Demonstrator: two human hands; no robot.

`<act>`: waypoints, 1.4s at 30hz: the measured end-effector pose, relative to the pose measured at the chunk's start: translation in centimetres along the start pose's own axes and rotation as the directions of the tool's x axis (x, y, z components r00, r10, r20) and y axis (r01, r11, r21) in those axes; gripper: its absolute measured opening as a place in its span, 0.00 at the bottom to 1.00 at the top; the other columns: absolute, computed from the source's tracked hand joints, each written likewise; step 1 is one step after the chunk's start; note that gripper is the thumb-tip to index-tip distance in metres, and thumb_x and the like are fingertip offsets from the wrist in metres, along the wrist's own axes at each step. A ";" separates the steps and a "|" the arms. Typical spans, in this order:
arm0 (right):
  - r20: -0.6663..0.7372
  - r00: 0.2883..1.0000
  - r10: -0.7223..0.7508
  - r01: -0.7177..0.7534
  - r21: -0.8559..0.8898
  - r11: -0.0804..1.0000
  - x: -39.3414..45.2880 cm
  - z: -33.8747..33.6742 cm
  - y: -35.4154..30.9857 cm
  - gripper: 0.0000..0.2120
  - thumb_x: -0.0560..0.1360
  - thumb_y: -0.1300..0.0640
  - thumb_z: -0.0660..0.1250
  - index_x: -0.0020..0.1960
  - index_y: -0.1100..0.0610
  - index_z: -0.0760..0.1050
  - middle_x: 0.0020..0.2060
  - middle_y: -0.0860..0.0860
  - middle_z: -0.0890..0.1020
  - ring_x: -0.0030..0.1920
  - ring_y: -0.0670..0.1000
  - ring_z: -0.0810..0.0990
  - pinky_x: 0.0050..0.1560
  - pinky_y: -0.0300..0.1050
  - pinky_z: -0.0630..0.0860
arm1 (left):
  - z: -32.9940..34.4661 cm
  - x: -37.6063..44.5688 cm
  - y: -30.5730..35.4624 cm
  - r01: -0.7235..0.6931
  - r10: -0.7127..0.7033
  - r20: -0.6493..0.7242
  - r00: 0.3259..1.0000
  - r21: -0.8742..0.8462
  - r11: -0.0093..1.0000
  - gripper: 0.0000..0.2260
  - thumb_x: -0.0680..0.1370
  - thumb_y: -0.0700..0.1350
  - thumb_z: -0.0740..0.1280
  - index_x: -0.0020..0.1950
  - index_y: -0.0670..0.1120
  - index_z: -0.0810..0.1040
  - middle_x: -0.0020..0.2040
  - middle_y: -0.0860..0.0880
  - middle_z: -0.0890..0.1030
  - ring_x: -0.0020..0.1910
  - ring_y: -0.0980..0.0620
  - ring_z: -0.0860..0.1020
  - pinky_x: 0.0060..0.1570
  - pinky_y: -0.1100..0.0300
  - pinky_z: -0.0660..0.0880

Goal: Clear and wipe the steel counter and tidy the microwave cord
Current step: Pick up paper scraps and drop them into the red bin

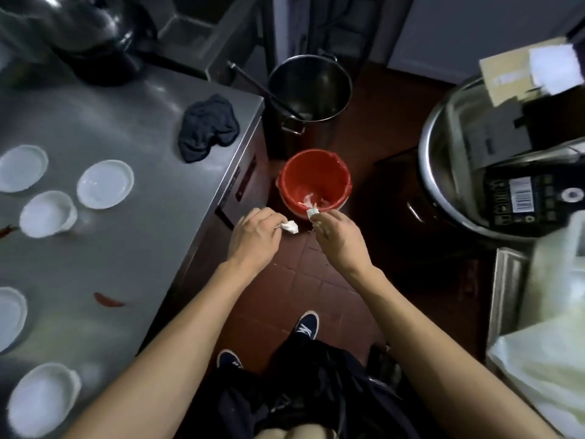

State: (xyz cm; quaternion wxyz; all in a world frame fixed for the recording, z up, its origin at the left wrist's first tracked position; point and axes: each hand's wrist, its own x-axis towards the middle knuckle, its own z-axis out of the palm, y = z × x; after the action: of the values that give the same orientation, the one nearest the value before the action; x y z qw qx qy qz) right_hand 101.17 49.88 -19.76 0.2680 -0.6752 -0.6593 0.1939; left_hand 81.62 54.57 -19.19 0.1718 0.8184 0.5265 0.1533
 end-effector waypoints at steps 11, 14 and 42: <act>-0.054 0.978 0.200 -0.201 -0.010 0.980 0.2 -3.7 6.2 0.11 0.77 0.60 0.68 0.59 0.56 0.80 0.49 0.51 0.82 0.49 0.53 0.80 0.45 0.53 0.78 | 3.6 6.6 4.0 -0.080 0.085 0.124 0.989 -0.045 0.996 0.09 0.76 0.40 0.67 0.53 0.49 0.83 0.50 0.52 0.82 0.50 0.47 0.77 0.50 0.49 0.75; -0.048 0.972 0.230 -0.231 -0.004 0.973 1.8 -3.6 6.8 0.11 0.78 0.59 0.66 0.60 0.56 0.80 0.51 0.52 0.82 0.50 0.54 0.80 0.47 0.53 0.78 | 4.1 8.5 3.5 -0.083 0.090 0.141 0.986 -0.058 0.995 0.08 0.76 0.40 0.68 0.53 0.48 0.83 0.51 0.51 0.82 0.51 0.46 0.77 0.51 0.49 0.75; 0.245 0.853 0.461 -0.473 -0.011 0.881 27.9 3.7 15.7 0.12 0.76 0.60 0.67 0.58 0.54 0.81 0.53 0.54 0.83 0.50 0.55 0.82 0.51 0.49 0.79 | 12.3 32.6 -6.6 0.136 -0.093 0.298 0.950 -0.124 0.983 0.11 0.74 0.38 0.71 0.54 0.50 0.83 0.49 0.52 0.82 0.50 0.47 0.78 0.47 0.51 0.78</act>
State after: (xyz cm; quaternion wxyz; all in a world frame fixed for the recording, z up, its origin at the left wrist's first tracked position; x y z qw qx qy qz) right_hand 112.75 78.25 -29.78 0.1478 -0.7797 -0.4979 0.3497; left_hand 94.55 85.44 -30.88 0.3144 0.7856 0.5298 0.0583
